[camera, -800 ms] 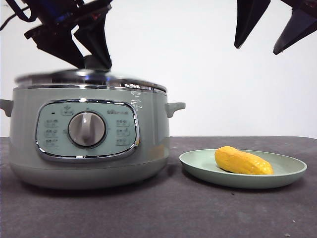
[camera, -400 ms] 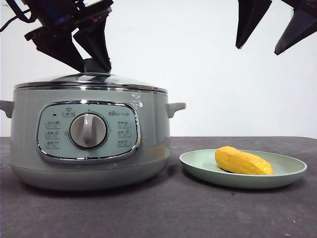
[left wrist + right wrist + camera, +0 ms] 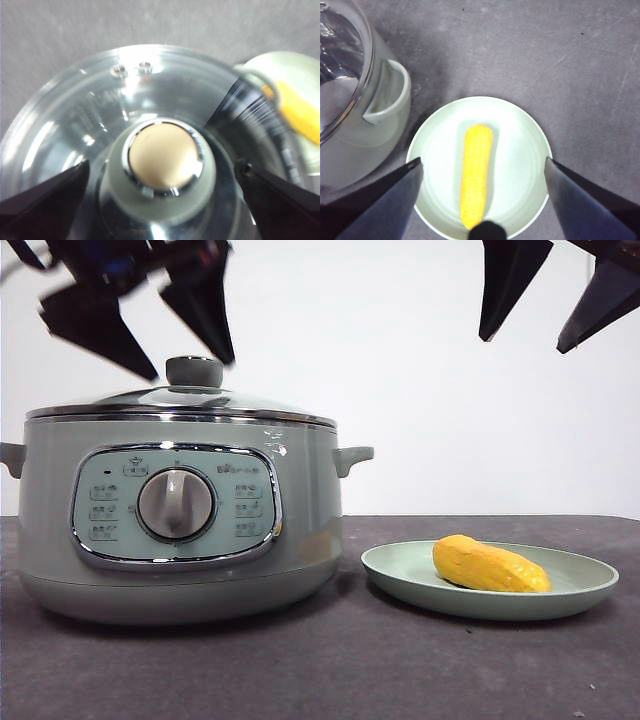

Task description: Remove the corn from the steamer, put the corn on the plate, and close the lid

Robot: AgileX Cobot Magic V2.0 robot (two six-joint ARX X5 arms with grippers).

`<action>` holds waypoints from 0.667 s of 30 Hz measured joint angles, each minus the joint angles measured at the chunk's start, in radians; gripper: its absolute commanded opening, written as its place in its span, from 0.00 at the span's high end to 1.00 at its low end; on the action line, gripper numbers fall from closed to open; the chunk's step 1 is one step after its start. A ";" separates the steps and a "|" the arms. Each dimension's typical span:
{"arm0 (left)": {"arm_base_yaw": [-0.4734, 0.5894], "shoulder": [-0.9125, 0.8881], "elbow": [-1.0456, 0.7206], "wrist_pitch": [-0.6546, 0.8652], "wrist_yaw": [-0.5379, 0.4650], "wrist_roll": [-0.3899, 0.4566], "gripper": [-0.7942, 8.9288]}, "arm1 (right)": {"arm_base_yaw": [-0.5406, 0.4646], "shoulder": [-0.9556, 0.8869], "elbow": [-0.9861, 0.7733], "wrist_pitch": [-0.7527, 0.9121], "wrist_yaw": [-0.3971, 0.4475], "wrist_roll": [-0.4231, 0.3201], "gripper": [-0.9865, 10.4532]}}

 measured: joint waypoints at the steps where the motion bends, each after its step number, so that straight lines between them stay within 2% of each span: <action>1: 0.000 -0.028 0.000 -0.006 0.000 0.000 0.49 | 0.000 -0.004 0.000 -0.003 0.000 0.000 0.56; 3: 0.000 -0.103 0.000 -0.034 0.000 0.000 0.61 | 0.000 -0.020 0.000 -0.012 0.000 -0.002 0.61; 7: 0.000 -0.237 0.000 -0.096 -0.001 0.001 0.95 | 0.000 -0.077 0.000 -0.031 -0.001 -0.003 0.83; 10: 0.000 -0.319 0.000 -0.106 -0.039 0.002 0.93 | 0.000 -0.124 0.000 -0.031 -0.001 -0.005 0.92; 15: -0.012 -0.464 -0.033 -0.082 -0.144 0.002 0.93 | 0.000 -0.225 -0.045 0.047 -0.001 -0.011 0.92; 20: -0.025 -0.688 -0.270 -0.059 -0.208 0.001 0.93 | 0.000 -0.432 -0.277 0.214 0.001 -0.011 0.92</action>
